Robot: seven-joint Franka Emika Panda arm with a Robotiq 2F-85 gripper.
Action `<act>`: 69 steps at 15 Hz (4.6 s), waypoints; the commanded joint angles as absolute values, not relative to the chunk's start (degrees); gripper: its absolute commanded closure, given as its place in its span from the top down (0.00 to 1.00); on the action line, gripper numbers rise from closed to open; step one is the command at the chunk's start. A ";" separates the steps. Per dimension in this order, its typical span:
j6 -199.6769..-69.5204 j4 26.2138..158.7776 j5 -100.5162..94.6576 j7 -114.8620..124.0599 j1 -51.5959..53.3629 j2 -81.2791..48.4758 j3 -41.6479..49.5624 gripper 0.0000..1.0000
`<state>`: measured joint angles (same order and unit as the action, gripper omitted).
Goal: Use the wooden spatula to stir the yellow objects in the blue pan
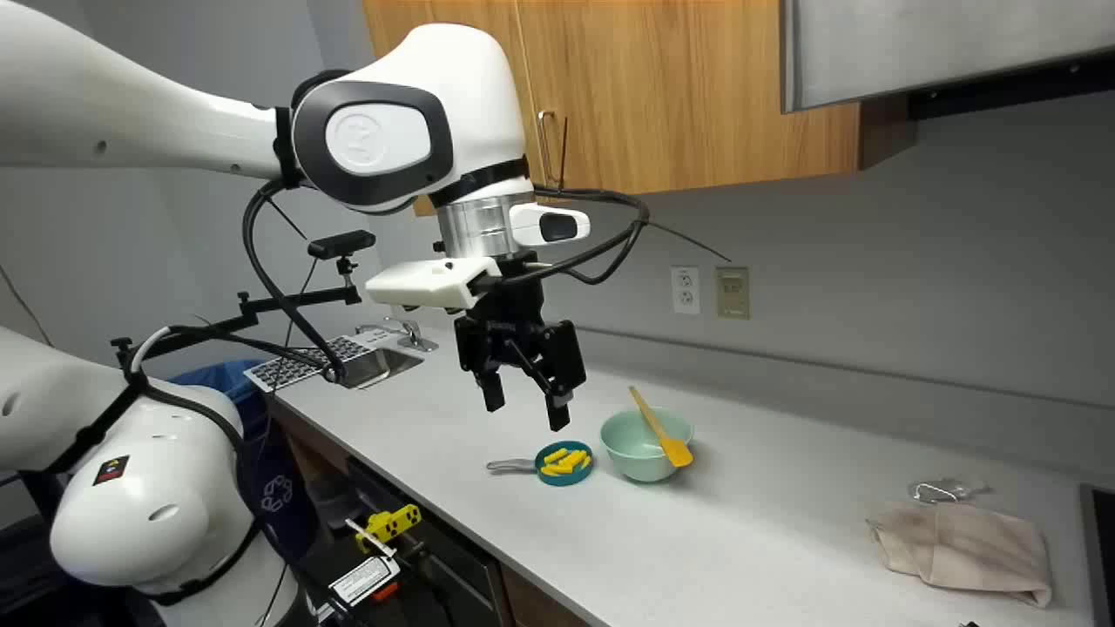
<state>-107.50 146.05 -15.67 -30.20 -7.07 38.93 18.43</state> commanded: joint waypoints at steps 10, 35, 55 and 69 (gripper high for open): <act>-107.41 145.97 -15.54 -30.28 -7.21 38.85 18.28 1.00; -107.41 145.97 -15.54 -30.28 -7.21 38.85 18.28 1.00; -107.40 147.02 -15.56 -28.87 -6.86 38.78 16.74 1.00; -117.89 148.31 -12.67 -28.28 0.04 30.50 11.45 1.00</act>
